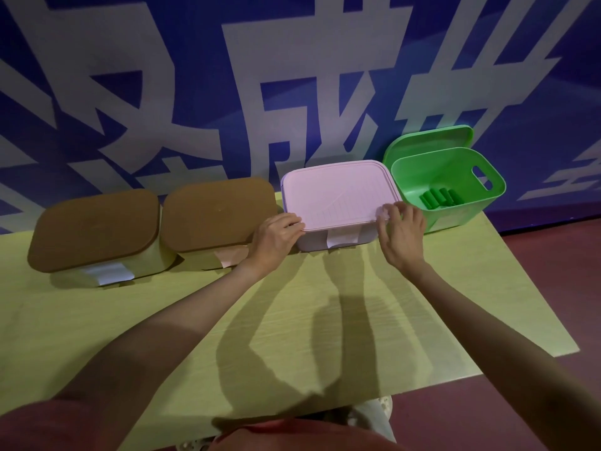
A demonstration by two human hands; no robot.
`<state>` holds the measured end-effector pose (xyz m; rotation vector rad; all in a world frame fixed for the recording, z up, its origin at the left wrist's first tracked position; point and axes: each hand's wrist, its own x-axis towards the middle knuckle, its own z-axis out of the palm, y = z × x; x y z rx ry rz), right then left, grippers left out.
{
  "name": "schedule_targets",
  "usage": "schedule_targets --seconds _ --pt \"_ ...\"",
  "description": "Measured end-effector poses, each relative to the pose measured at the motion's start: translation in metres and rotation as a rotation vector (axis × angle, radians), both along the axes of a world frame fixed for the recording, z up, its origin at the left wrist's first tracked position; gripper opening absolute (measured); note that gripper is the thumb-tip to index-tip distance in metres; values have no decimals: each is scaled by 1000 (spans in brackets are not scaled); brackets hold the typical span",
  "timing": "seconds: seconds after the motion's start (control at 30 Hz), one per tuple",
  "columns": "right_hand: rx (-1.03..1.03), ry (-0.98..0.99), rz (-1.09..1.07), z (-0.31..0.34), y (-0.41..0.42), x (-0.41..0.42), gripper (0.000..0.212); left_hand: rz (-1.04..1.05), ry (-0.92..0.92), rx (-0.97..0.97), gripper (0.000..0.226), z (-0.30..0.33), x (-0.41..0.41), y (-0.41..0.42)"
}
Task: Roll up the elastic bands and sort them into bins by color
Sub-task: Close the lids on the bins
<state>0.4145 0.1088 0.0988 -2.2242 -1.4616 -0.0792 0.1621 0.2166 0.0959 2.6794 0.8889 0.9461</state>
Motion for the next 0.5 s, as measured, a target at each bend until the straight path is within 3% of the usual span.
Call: schedule_targets --seconds 0.23,0.4,0.5 --pt "-169 27 -4 5 59 14 67 209 -78 -312 19 14 15 0" --pt "-227 32 -47 1 61 12 66 391 60 -461 46 22 38 5" --pt "-242 10 -57 0 62 11 60 463 49 -541 46 29 51 8"
